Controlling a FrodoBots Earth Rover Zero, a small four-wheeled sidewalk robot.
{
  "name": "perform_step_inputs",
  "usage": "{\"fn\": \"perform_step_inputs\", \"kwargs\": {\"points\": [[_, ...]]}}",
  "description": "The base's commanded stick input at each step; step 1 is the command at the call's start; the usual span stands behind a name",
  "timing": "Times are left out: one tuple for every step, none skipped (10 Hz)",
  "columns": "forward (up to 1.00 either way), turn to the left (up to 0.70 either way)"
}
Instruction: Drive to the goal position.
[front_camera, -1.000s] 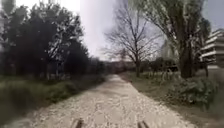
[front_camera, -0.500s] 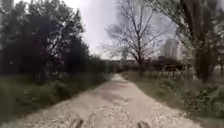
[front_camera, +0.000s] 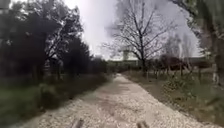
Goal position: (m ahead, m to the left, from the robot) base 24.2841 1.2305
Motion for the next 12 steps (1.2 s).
{"fn": "perform_step_inputs", "kwargs": {"points": [[1.00, 0.00], [1.00, 0.00], [1.00, 0.00], [1.00, 0.00], [1.00, 0.00], [1.00, 0.00], [1.00, 0.00], [1.00, 0.00], [1.00, 0.00], [1.00, 0.00], [1.00, 0.00], [1.00, 0.00]]}}
